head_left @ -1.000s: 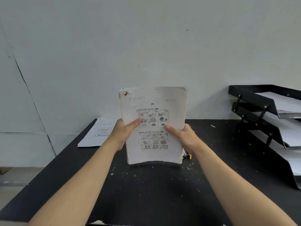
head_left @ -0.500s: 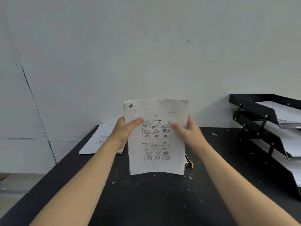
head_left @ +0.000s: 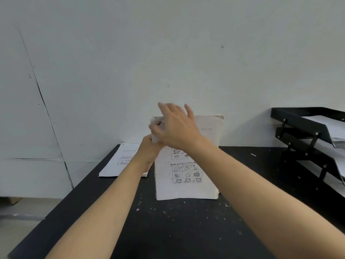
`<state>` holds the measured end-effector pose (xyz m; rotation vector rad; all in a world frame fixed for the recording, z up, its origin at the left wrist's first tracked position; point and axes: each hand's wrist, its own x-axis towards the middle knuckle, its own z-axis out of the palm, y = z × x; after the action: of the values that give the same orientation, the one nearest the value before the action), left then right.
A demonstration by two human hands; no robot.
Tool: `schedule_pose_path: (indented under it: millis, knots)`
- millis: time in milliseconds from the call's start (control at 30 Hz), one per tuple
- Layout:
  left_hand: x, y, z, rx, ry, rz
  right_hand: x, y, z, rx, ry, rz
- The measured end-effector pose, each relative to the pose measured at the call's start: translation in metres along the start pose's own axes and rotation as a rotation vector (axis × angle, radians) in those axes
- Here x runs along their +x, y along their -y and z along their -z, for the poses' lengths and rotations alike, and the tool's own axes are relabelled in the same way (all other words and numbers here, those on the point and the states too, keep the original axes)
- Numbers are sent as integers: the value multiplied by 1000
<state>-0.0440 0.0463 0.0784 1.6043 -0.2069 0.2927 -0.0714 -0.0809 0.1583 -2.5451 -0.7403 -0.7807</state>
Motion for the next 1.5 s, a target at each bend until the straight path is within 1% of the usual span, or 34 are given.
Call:
schedule_pose_path:
  millis: [67,100,133,233,267,367,400,433,533,567,667,700,800,833,933,967,1033,1100,1133,1167,1200,1233,1267,1300,1400,1500]
  knots:
    - [-2,-3,-1,65,53,-93,-2,2,-10,-66,104,6]
    - [-3,-4,-1,79,65,-117,-2,2,-11,-75,111,8]
    - [-4,-5,-1,87,64,-120,-2,2,-12,-66,97,8]
    - [-6,-7,-2,105,44,-91,-3,2,-10,-56,-15,22]
    - [-5,-8,-2,117,38,-87,-4,3,-9,-66,-22,27]
    - [-4,-9,-4,118,23,-84,-3,1,-6,-113,101,29]
    - [-4,-9,-4,112,22,-76,-2,1,-4,-113,115,27]
    - [-4,-9,-5,96,20,-62,-2,1,-2,-99,90,22]
    - [-4,-8,-3,9,-4,-12,-3,-3,3,-109,-68,-45]
    - [-4,-8,-3,-14,-8,-9,-4,-7,3,-124,-67,-74]
    - [-5,-7,-4,-41,11,-5,-6,-21,4,-127,100,-104]
    - [-5,-7,-4,-52,10,2,-7,-25,6,-110,100,-95]
    - [-3,-4,-3,-89,-12,28,-11,-32,9,-141,-68,-99]
    - [-3,-3,-3,-99,-18,33,-12,-35,10,-167,-79,-113]
    - [-2,-4,-5,-104,-29,31,-17,-45,12,-212,30,-129]
    - [-2,-4,-6,-101,-33,31,-19,-49,14,-215,28,-124]
    - [-1,-4,-8,-100,-46,31,-22,-62,18,-180,-63,-142]
    - [0,-2,-7,-98,-61,32,-29,-81,18,-79,-208,-227]
    - [1,-1,-6,-99,-64,31,-34,-90,18,45,-257,-288]
    - [1,0,-5,-103,-66,33,-40,-99,17,255,-276,-338]
    - [2,0,-4,-110,-66,37,-45,-107,14,539,-269,-374]
    - [2,1,-4,-116,-66,42,-50,-114,10,832,-235,-409]
    - [3,1,-4,-121,-66,45,-55,-121,3,1064,-165,-443]
    - [3,1,-5,-125,-62,44,-58,-129,-3,1198,-92,-460]
    - [2,2,-5,-148,-49,43,-69,-147,-28,1237,60,-479]
    - [1,10,1,-140,-16,51,-83,-159,-51,1308,121,-503]
